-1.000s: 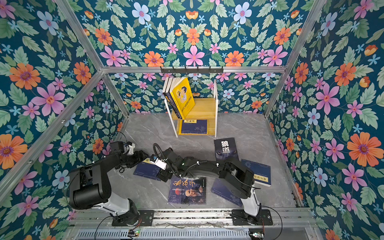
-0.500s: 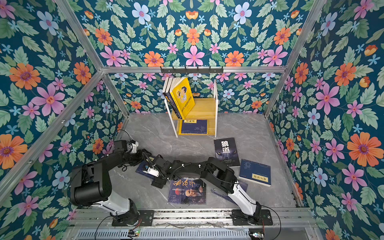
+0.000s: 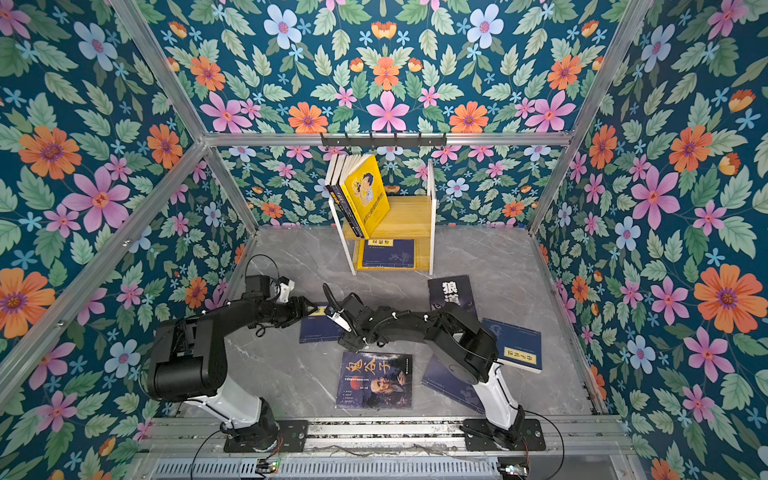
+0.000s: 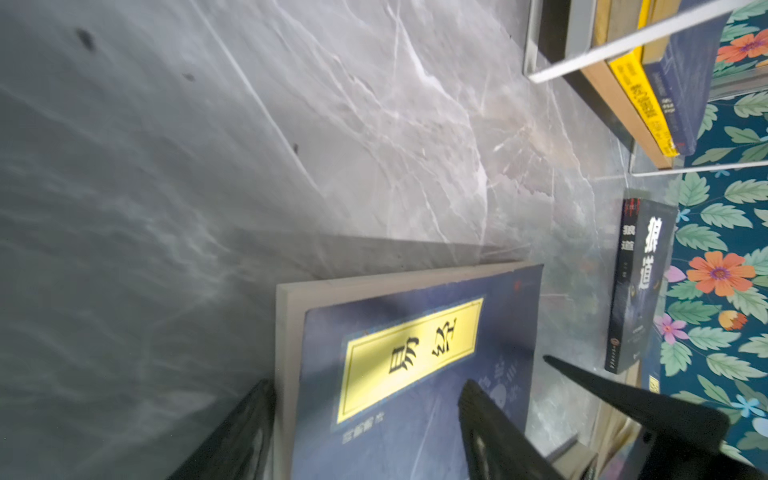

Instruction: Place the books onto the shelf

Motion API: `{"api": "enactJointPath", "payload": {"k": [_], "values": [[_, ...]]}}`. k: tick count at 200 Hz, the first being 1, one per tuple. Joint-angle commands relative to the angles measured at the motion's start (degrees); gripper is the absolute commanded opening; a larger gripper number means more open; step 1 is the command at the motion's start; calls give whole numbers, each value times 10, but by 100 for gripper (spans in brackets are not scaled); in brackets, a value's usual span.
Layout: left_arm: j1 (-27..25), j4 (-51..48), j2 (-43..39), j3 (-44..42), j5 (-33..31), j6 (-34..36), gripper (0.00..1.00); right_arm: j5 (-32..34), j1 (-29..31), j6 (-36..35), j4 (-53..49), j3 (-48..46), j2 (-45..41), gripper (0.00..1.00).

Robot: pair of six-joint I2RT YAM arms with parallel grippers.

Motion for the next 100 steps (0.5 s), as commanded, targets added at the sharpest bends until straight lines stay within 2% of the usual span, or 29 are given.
{"api": "enactJointPath", "payload": {"k": [1,29,76,100], "values": [[-8,-52,6,-1,4,-17,67,-10,-9,9,-7,-17,-20,89],[-17,-53,6,4,15,-25,58,-39,-21,16,-3,-30,-35,89],[-36,-55,-3,12,48,-36,46,-42,-29,11,1,-39,-23,89],[-42,-54,-6,13,55,-41,35,-48,-36,15,11,-46,-24,89]]}}
